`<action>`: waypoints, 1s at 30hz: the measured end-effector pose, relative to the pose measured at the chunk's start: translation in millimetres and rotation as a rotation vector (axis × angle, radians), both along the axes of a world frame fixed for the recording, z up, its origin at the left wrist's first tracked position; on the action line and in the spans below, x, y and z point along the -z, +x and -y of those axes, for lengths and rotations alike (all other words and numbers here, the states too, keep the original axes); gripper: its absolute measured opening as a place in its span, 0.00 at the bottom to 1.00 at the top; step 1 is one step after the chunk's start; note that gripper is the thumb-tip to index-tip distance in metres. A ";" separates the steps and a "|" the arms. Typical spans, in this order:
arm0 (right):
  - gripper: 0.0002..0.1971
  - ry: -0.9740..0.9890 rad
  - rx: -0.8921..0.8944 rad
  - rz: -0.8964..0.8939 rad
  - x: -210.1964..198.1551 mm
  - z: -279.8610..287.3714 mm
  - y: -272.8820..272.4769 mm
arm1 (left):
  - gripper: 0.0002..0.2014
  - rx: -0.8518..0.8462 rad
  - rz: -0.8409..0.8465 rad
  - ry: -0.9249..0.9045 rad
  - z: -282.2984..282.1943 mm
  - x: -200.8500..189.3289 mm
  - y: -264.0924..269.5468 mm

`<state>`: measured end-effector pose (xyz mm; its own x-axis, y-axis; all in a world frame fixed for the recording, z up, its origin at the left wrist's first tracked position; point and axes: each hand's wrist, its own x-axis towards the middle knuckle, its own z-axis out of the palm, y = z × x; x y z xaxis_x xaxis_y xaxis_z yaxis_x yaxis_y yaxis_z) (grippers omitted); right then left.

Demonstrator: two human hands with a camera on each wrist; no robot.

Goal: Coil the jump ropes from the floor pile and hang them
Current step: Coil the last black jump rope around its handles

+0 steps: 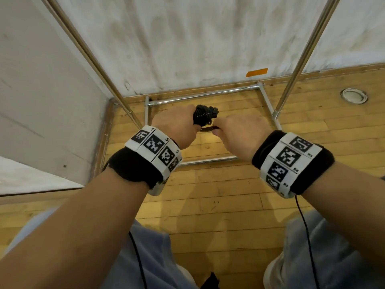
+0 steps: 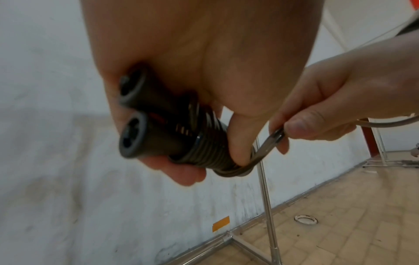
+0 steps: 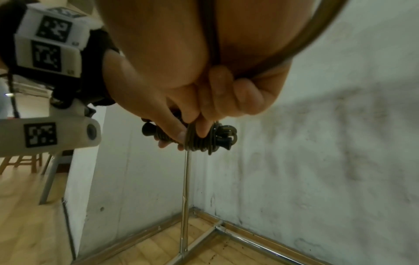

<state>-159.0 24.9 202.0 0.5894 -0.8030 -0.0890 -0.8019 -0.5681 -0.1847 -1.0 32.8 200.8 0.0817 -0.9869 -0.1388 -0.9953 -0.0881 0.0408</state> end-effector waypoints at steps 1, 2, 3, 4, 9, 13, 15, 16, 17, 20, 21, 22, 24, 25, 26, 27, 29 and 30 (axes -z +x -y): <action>0.12 0.026 0.013 0.064 -2.9 2.4 -3.1 | 0.14 0.018 0.001 -0.001 -1.6 -0.8 -1.6; 0.13 0.052 0.019 0.129 -6.7 5.2 -6.6 | 0.14 0.049 -0.009 -0.002 -4.1 -1.1 -3.8; 0.12 0.069 0.011 0.178 -10.8 8.4 -10.7 | 0.14 0.089 -0.033 0.004 -7.0 -0.8 -6.4; 0.08 0.079 -0.004 0.204 -15.7 11.3 -14.4 | 0.14 0.130 -0.069 0.016 -10.1 -1.0 -9.0; 0.03 0.253 -0.053 0.211 -33.3 18.4 -25.2 | 0.13 0.271 -0.177 0.127 -19.2 -5.5 -16.1; 0.04 0.351 -0.034 0.361 -41.2 24.3 -28.9 | 0.18 0.314 -0.275 0.092 -21.8 -10.3 -19.6; 0.03 0.426 -0.006 0.504 -44.8 28.2 -31.1 | 0.20 0.304 -0.304 0.021 -20.8 -15.6 -20.9; 0.03 0.460 0.002 0.555 -46.5 29.6 -32.5 | 0.19 0.302 -0.327 0.001 -20.3 -17.9 -21.4; 0.03 0.483 -0.002 0.591 -47.8 30.6 -33.5 | 0.17 0.307 -0.359 -0.010 -20.2 -19.7 -21.7; 0.06 0.523 -0.009 0.663 -50.4 36.7 -37.1 | 0.15 0.327 -0.457 -0.038 -22.7 -27.1 -22.4; 0.09 0.520 -0.012 0.678 -50.9 38.9 -39.1 | 0.17 0.331 -0.485 -0.047 -23.9 -29.5 -22.9; 0.13 0.520 -0.007 0.696 -50.8 40.8 -40.8 | 0.18 0.334 -0.513 -0.056 -25.6 -32.5 -23.9; 0.16 0.516 0.011 0.726 -48.4 41.3 -43.3 | 0.18 0.328 -0.605 -0.065 -29.1 -39.3 -26.0; 0.16 0.542 0.009 0.769 -46.4 41.5 -43.0 | 0.18 0.308 -0.685 -0.064 -30.6 -43.0 -26.7; 0.14 0.603 0.010 0.823 -46.0 40.4 -41.2 | 0.19 0.284 -0.780 -0.058 -32.1 -46.9 -27.4; 0.12 0.650 0.018 0.863 -43.5 40.7 -39.1 | 0.21 0.264 -0.870 -0.051 -33.5 -50.2 -27.8; 0.15 0.642 0.114 0.864 -36.2 43.3 -35.3 | 0.22 0.236 -1.003 -0.053 -34.6 -53.4 -29.0; 0.19 0.583 0.204 0.819 -34.3 41.4 -32.1 | 0.19 0.220 -1.056 -0.067 -33.9 -53.0 -29.5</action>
<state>-191.0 -16.5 236.3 0.5017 -0.8554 -0.1288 -0.3765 -0.0819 -0.9228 -30.6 66.6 253.7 -0.2280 -0.9735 0.0199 -0.4478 0.1230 0.8857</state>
